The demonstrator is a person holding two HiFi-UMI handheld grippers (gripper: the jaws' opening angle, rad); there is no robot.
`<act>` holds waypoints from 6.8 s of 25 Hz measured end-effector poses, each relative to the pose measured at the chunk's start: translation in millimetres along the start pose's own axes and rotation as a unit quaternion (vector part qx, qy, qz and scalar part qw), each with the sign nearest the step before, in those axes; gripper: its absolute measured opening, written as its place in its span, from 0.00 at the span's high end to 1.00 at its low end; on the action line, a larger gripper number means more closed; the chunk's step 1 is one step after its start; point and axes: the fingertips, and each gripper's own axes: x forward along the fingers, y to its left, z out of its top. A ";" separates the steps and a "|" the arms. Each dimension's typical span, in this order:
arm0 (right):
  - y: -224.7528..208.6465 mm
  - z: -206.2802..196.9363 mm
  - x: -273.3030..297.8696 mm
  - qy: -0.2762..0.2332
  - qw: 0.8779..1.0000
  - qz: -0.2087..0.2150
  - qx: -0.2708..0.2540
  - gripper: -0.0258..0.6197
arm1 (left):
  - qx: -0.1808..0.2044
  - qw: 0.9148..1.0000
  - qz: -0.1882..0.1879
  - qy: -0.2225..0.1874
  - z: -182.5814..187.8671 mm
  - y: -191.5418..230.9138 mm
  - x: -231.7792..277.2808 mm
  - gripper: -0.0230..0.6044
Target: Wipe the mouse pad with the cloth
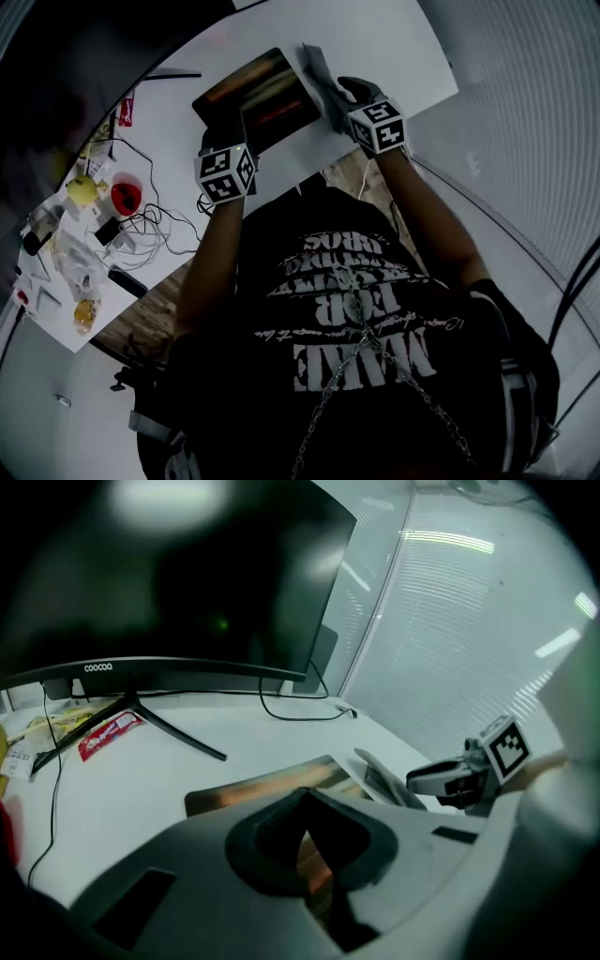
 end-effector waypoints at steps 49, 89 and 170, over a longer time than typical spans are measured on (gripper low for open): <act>117.8 43.2 133.0 0.088 0.985 0.112 -0.094 0.93 | -0.098 0.986 0.127 -0.049 -7.2 121.1 -77.0 0.95; 42.4 -14.5 54.1 0.108 0.992 0.054 -0.028 0.93 | -0.075 0.992 0.094 -0.037 -33.2 66.9 -100.9 0.96; 111.7 107.7 -270.4 -0.353 0.912 0.074 -0.197 0.96 | 0.073 0.939 0.137 -0.305 83.3 -128.2 -262.5 0.96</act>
